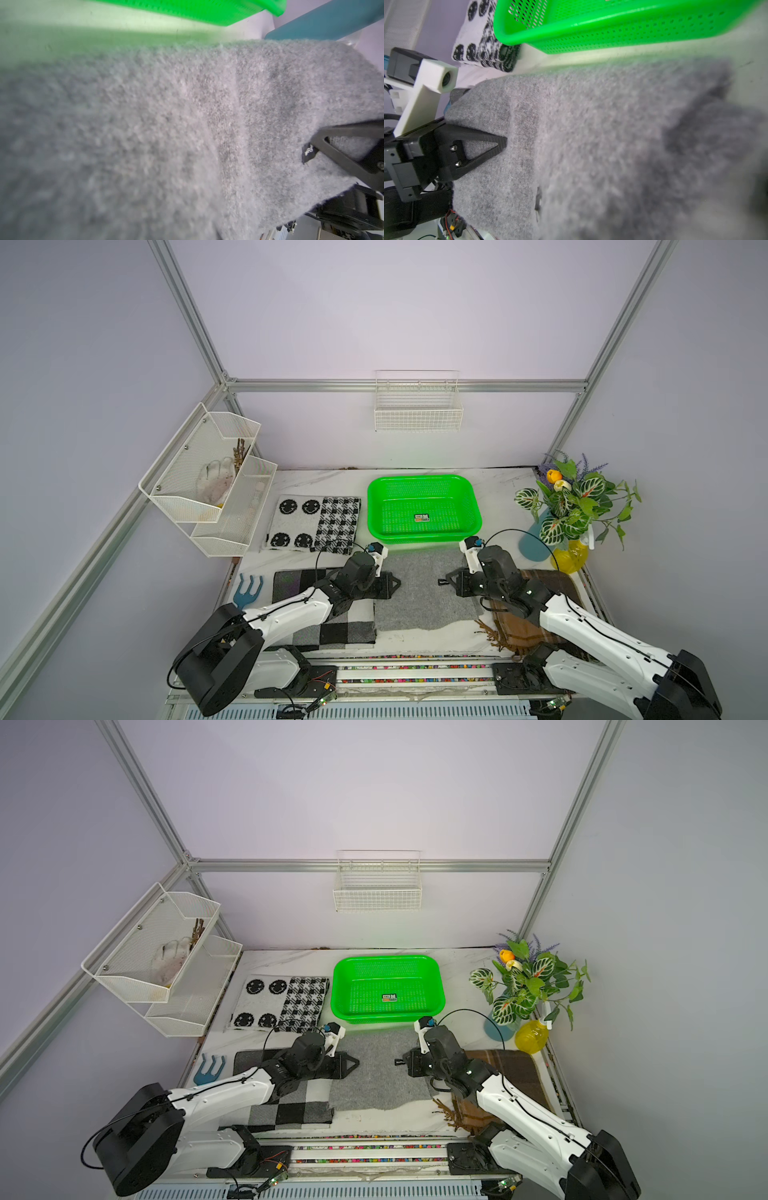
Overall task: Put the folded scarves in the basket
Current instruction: Pick up the scarf at the center of the board, then place the scarf in the basket.
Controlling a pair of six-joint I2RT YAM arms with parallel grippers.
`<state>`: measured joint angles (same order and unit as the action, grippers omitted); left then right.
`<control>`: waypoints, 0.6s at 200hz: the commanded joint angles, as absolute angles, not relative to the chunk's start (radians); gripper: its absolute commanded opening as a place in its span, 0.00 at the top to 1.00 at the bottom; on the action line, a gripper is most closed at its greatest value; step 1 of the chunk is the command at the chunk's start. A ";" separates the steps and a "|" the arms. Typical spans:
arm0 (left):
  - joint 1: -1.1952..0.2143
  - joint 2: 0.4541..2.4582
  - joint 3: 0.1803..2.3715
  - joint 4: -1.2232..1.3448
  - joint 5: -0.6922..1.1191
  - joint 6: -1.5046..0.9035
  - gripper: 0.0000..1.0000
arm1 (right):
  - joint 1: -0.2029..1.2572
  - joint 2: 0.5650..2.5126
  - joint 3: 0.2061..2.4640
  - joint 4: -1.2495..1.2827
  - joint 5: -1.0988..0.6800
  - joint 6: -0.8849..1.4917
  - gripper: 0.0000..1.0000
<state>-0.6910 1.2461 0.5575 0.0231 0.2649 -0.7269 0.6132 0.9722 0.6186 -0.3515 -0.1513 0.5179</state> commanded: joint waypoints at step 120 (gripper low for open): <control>-0.490 1.456 1.215 -0.183 0.311 -0.607 1.00 | 0.553 1.372 1.327 -0.486 0.004 0.362 1.00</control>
